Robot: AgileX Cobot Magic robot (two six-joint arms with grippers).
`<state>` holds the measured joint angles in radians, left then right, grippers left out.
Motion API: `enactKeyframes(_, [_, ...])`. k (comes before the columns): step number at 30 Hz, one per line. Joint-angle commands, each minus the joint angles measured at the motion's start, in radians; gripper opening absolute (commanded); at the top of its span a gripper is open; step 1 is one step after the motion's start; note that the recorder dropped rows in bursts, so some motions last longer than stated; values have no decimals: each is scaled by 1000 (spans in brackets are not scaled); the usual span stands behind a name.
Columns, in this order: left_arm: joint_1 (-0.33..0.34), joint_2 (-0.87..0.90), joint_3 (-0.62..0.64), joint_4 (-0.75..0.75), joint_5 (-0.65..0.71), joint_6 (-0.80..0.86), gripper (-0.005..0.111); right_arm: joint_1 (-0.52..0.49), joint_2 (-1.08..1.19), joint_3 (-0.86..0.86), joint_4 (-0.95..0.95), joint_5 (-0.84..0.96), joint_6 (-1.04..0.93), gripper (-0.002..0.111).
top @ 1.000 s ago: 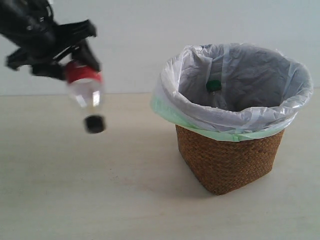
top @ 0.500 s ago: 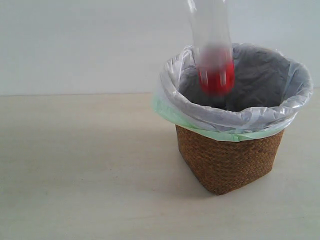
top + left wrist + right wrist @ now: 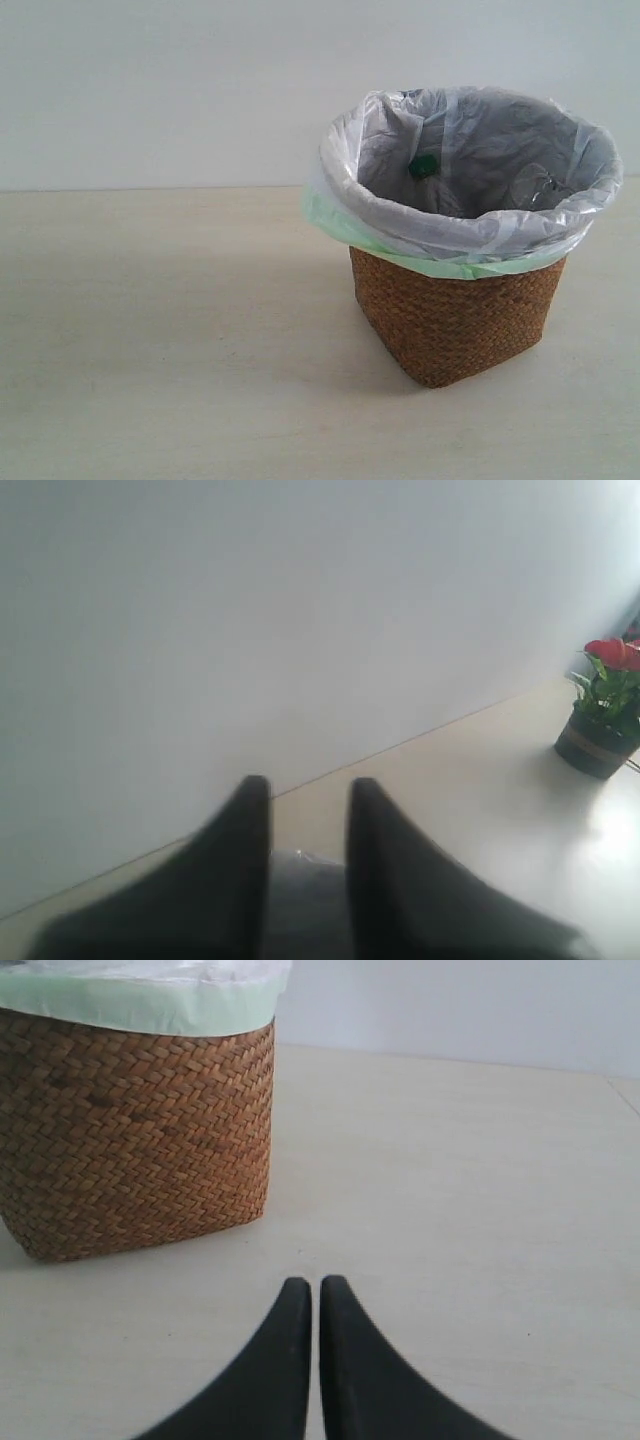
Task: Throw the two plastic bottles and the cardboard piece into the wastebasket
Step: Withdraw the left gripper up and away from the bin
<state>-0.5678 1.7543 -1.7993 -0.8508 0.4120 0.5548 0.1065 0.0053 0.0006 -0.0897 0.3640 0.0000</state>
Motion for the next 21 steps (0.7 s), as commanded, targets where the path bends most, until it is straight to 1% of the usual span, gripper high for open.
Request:
enactKeyframes(1, [-1,-58,1,26,63,6,7,-5,-5,-1,-2,-2,0,0])
enactKeyframes(4, [-1,-101,1,79,116,6,7,-5,-5,-1,-2,-2,0,0])
enactKeyframes(6, [-1,-142,7,157,173,-7,6,-5,-5,-1,-2,-2,0,0])
enactKeyframes(7, [-1,-167,22,223,193,-52,4,-5,-5,-1,-2,-2,0,0])
enactKeyframes(9, [-1,-231,75,294,183,-92,4,-5,-5,-1,-2,-2,0,0])
enactKeyframes(11, [-1,-300,163,310,152,-95,4,-5,-5,-1,-2,-2,0,0])
enactKeyframes(14, [-1,-429,318,340,61,-95,4,-5,-5,-1,-2,-2,0,0])
enactKeyframes(19, [-1,-683,593,347,-164,-109,4,-5,-5,-1,-2,-2,0,0])
enactKeyframes(21, [-1,-772,686,347,-225,-109,4,-5,-5,-1,-2,-2,0,0])
